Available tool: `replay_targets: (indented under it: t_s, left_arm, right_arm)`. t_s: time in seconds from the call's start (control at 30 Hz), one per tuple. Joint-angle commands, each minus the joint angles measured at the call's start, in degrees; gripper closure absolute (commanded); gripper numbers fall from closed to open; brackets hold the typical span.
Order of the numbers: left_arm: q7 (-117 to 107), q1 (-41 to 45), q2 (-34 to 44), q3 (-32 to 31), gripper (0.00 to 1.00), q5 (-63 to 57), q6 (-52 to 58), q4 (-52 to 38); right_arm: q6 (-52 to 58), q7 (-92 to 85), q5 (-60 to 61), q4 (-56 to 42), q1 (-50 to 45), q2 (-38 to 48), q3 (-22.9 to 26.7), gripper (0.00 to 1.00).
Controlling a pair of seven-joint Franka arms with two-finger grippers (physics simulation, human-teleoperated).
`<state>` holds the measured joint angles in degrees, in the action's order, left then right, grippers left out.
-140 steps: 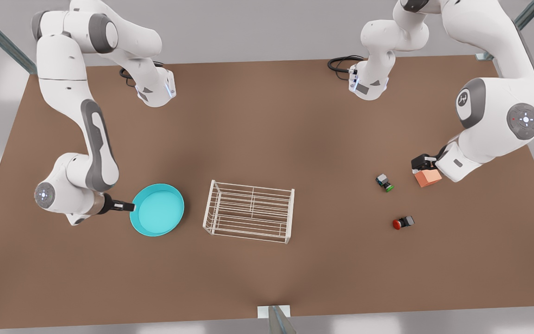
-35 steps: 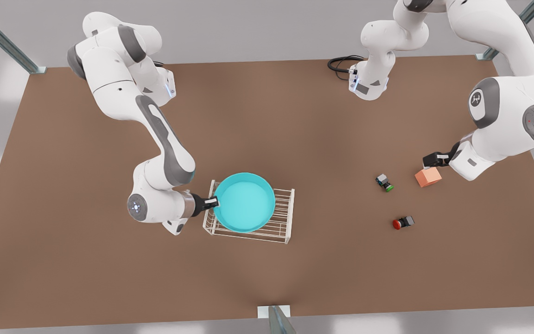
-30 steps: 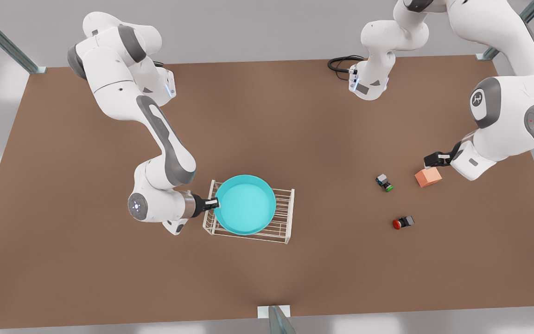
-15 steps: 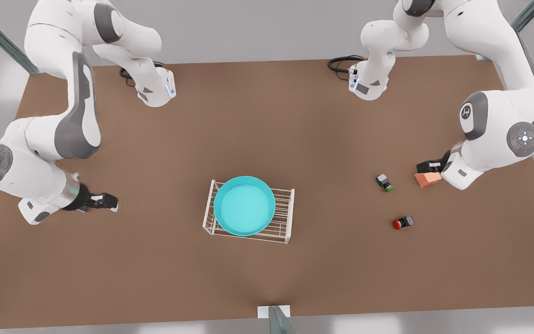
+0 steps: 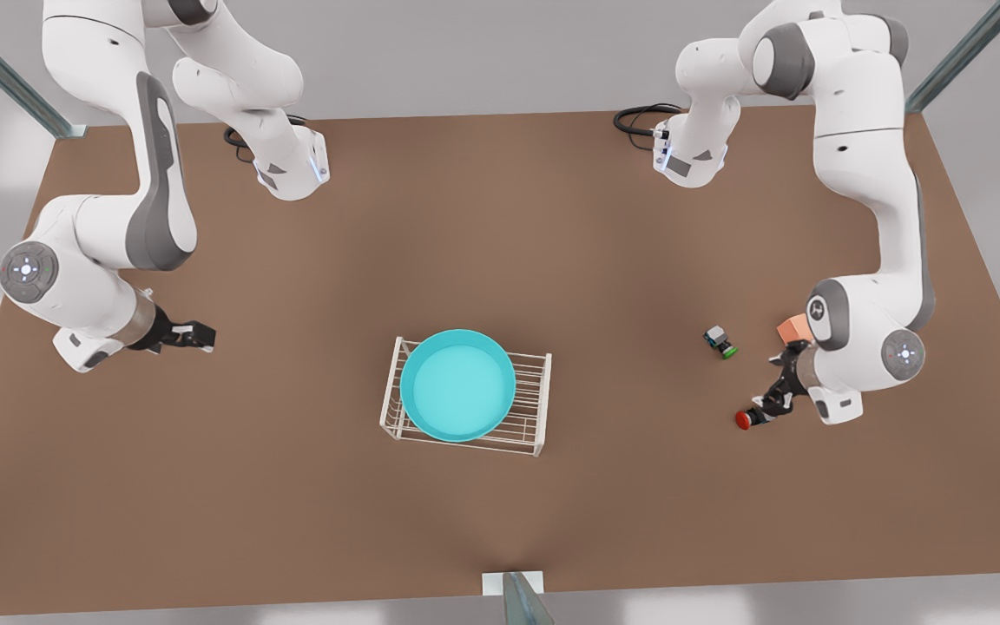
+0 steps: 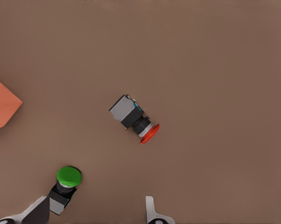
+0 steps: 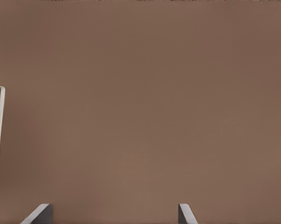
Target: Place the plate on the shelf with right arm and place the red button switch in the plate with left arm
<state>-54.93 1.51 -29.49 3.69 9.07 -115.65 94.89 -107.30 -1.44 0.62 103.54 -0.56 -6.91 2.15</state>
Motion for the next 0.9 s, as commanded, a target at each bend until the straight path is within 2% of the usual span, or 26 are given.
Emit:
replay_targets:
  t_s: [0.0,0.07,0.2,0.4,0.63,0.87]
  left_arm:
    - [-42.27,0.25,-1.01,0.0,0.0,-0.01,-4.67,-0.32]
    - [-45.52,-0.63,-1.71,0.53,0.0,0.07,-6.51,-0.32]
    - [-54.22,-0.46,-8.3,0.61,0.0,-3.44,-13.63,-2.25]
    - [-60.63,0.6,-12.08,0.53,0.0,-8.19,-16.8,-2.25]
    - [-60.64,0.07,-12.96,0.61,0.0,-8.19,-16.71,-4.54]
    - [-55.63,-1.33,-13.76,0.53,0.0,-8.72,-16.62,-1.55]
  right_arm:
    - [-0.63,-2.69,-0.01,-0.01,-0.31,0.05,-0.13,0.0]
    - [-0.54,-3.13,-0.01,-0.09,-0.14,0.14,0.23,0.0]
    - [-0.63,-2.51,-0.01,-0.18,-0.31,0.05,-0.13,0.0]
    - [-0.63,-2.87,0.08,-0.89,-0.05,-0.13,-0.04,0.0]
    - [-0.54,-3.13,0.08,-2.91,2.15,-0.3,0.23,0.0]
    - [-0.54,-3.04,-0.1,-3.08,1.71,-1.44,-0.48,0.0]
